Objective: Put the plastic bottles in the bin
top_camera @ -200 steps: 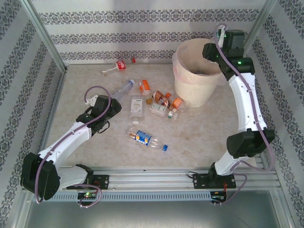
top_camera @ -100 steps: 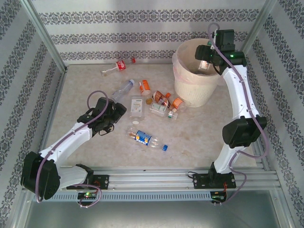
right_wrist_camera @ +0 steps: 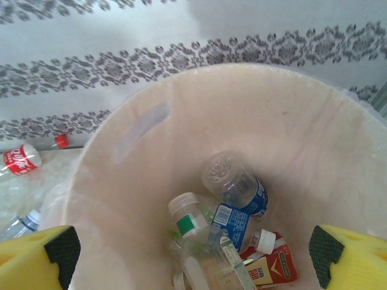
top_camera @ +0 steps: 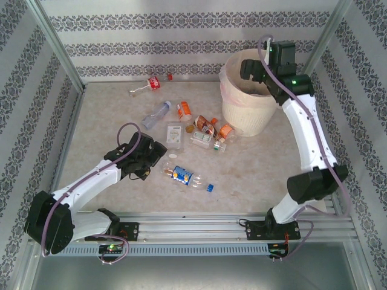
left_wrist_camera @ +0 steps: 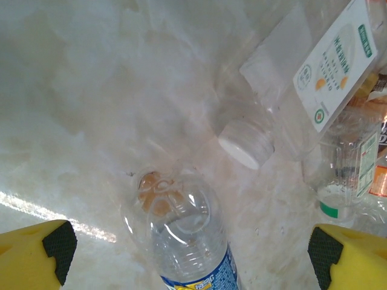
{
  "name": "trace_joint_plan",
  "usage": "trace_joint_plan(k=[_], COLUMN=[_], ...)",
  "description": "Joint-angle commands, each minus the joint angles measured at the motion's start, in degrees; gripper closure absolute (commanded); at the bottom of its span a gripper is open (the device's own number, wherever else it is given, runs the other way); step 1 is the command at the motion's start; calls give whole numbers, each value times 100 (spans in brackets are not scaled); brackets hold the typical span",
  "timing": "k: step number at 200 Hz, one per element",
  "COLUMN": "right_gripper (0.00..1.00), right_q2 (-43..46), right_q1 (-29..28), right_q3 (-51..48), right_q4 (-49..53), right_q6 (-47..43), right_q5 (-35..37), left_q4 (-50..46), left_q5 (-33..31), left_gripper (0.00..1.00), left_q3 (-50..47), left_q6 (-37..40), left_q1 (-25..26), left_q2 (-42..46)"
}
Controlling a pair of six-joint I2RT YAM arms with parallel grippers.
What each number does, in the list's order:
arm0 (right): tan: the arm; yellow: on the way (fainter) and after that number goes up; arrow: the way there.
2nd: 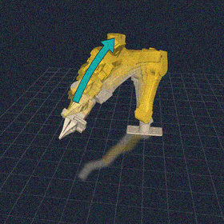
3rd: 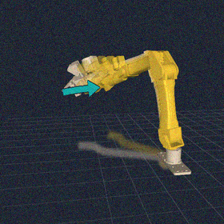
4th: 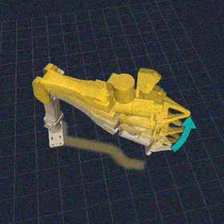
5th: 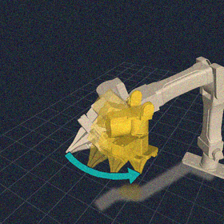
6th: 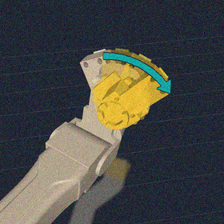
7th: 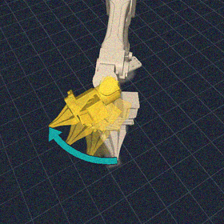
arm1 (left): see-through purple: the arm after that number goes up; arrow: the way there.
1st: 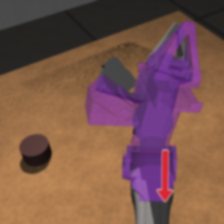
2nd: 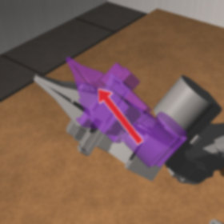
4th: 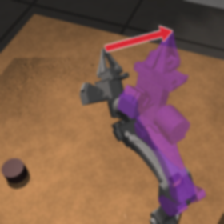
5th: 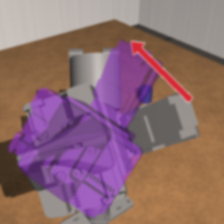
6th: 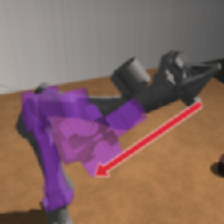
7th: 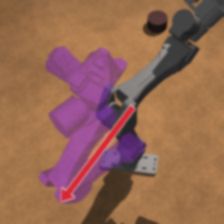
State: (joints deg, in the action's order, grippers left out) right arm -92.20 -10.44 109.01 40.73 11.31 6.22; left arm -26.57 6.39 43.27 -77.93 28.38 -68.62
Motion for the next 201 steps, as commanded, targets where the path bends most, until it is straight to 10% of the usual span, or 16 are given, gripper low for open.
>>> trace_joint_plan(k=[1,48,103,201], right_gripper=[2,2,2,3], right_q2=[738,2132,2804,672], right_q1=[-337,-1130,-1704,-4323], right_q3=[-646,-2802,-4553,-5206], right_q4=[-698,-1903,-2120,-2071], right_q6=[-375,-162,90,-1343], right_q5=[298,359,-1164,-1026], left_q4=[23,292,464,805], left_q5=[73,87,-80,-1240], left_gripper=[0,1,2,0], left_q3=[-66,-186,-271,-877], left_q6=[-258,-588,-1196,-1765], left_q1=[203,512,844,567], left_q2=[-151,-365,-593,340])
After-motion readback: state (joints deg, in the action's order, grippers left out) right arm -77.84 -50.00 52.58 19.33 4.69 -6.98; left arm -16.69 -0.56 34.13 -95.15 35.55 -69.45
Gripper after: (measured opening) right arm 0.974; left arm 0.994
